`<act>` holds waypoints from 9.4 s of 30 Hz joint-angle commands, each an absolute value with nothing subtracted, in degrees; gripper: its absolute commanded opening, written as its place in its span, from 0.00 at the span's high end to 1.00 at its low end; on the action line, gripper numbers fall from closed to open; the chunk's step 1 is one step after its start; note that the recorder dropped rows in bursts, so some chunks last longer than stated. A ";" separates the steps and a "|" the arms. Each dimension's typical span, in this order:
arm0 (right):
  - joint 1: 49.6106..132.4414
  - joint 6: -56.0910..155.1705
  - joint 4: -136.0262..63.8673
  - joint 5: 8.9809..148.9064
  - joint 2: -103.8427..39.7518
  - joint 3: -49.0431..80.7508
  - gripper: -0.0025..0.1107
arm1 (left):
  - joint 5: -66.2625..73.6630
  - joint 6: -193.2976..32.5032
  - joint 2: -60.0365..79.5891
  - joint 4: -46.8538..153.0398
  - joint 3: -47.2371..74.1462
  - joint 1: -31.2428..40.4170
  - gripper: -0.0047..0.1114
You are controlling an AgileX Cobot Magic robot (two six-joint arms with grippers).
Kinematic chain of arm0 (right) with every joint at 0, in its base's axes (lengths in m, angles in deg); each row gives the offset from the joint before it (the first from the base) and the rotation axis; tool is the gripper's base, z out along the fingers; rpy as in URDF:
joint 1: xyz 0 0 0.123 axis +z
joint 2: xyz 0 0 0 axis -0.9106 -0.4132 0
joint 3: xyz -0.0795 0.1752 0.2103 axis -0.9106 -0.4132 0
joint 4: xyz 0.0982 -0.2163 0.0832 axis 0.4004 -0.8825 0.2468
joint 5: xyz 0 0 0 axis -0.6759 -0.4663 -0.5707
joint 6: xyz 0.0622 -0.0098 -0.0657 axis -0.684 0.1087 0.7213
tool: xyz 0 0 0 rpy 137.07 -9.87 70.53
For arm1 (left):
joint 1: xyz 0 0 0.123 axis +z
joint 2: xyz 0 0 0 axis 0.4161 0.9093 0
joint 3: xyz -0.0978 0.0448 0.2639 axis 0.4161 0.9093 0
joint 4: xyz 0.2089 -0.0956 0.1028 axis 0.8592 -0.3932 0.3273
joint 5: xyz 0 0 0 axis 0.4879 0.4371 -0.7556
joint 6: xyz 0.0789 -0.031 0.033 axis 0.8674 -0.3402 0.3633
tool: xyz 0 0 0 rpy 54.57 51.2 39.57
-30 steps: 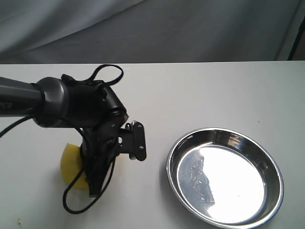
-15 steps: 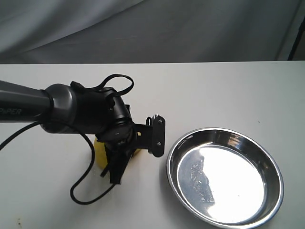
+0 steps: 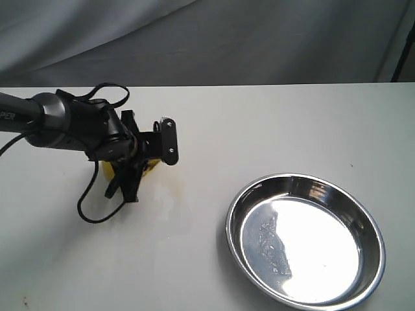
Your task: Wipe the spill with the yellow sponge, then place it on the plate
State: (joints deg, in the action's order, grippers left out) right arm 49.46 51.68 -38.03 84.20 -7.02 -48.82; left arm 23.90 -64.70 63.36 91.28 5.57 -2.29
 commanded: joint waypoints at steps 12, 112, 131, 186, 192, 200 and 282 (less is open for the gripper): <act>49.03 51.41 -38.04 85.10 -7.16 -49.04 0.98 | 54.51 -70.85 67.95 87.79 7.81 13.47 0.96; 49.03 51.41 -38.04 85.10 -7.16 -49.04 0.98 | 52.92 -0.60 53.06 -7.84 -1.04 2.14 0.96; 49.03 51.41 -38.04 85.10 -7.16 -49.04 0.98 | 66.49 2.65 74.26 -22.58 -1.52 21.75 0.96; 49.03 51.41 -38.04 85.10 -7.16 -49.04 0.98 | 29.89 -34.72 70.07 20.59 -1.41 26.61 0.96; 49.03 51.41 -38.04 85.10 -7.16 -49.04 0.98 | 29.15 -59.18 70.07 38.75 -1.41 27.46 0.96; 49.03 51.41 -38.04 85.10 -7.16 -49.04 0.98 | 33.54 -65.16 70.07 47.95 -1.41 28.66 0.96; 49.03 51.41 -38.04 85.10 -7.16 -49.04 0.98 | 50.69 -25.48 45.60 -4.45 -1.43 -14.33 0.96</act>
